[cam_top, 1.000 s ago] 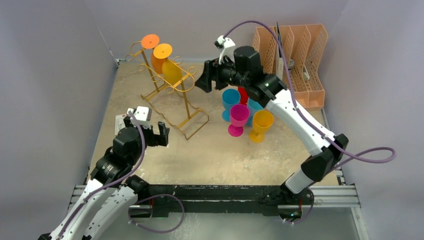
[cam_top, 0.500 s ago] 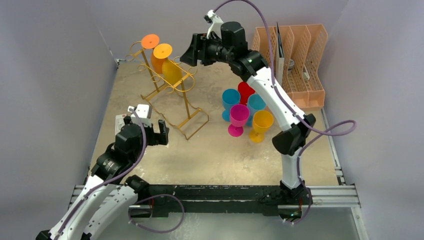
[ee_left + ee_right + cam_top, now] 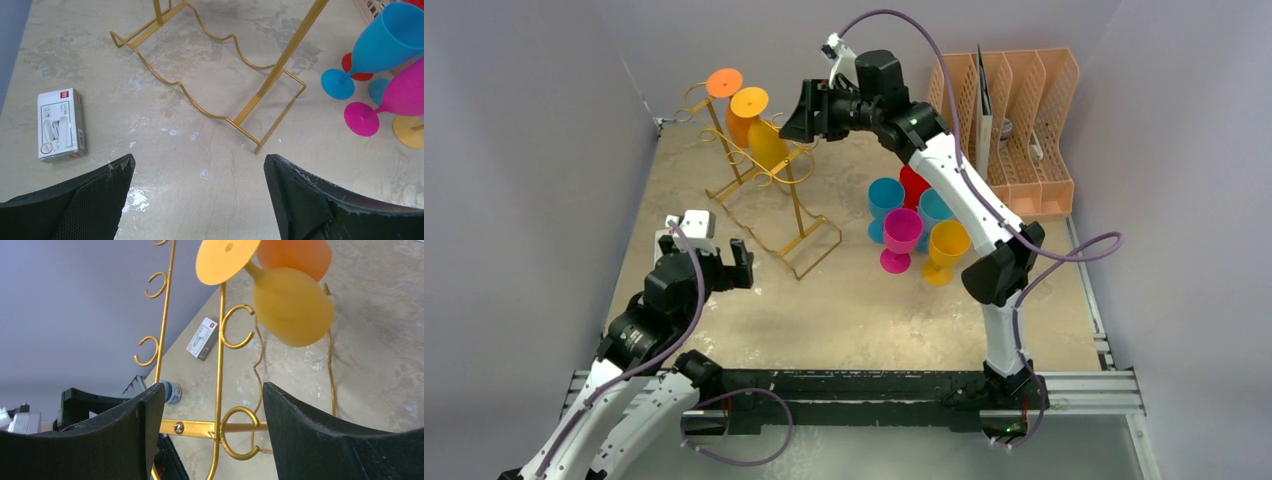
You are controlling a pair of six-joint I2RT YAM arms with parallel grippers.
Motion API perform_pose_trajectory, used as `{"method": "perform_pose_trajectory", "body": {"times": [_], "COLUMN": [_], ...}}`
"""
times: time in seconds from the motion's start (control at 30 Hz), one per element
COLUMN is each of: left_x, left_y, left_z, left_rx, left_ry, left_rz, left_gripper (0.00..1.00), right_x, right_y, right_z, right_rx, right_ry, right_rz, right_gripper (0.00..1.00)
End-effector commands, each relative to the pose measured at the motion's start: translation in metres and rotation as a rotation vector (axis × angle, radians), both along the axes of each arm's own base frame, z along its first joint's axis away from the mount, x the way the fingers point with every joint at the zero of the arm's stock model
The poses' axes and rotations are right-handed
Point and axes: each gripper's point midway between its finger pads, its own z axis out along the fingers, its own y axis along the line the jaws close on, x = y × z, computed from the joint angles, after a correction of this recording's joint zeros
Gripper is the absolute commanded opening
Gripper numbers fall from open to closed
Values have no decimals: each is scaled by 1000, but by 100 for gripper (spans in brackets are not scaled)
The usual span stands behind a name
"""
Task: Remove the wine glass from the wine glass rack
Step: Adjust the wine rack at the center of the board.
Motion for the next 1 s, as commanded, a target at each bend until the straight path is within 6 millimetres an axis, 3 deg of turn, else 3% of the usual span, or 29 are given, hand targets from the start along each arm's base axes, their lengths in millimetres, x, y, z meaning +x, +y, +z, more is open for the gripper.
{"method": "perform_pose_trajectory", "body": {"times": [0.0,0.57,0.97], "left_x": [-2,-19,-27], "left_y": [15,60,79], "left_z": [26,42,42], "left_rx": [-41,-87,-104], "left_ry": [-67,-145,-151], "left_rz": [86,303,417], "left_gripper": [100,100,99], "right_x": [-27,-67,-120], "right_y": [-6,0,14], "right_z": [35,30,31], "right_rx": [59,23,-16], "right_ry": [-34,-33,-42], "right_rz": [75,173,322], "right_gripper": [72,69,69]}}
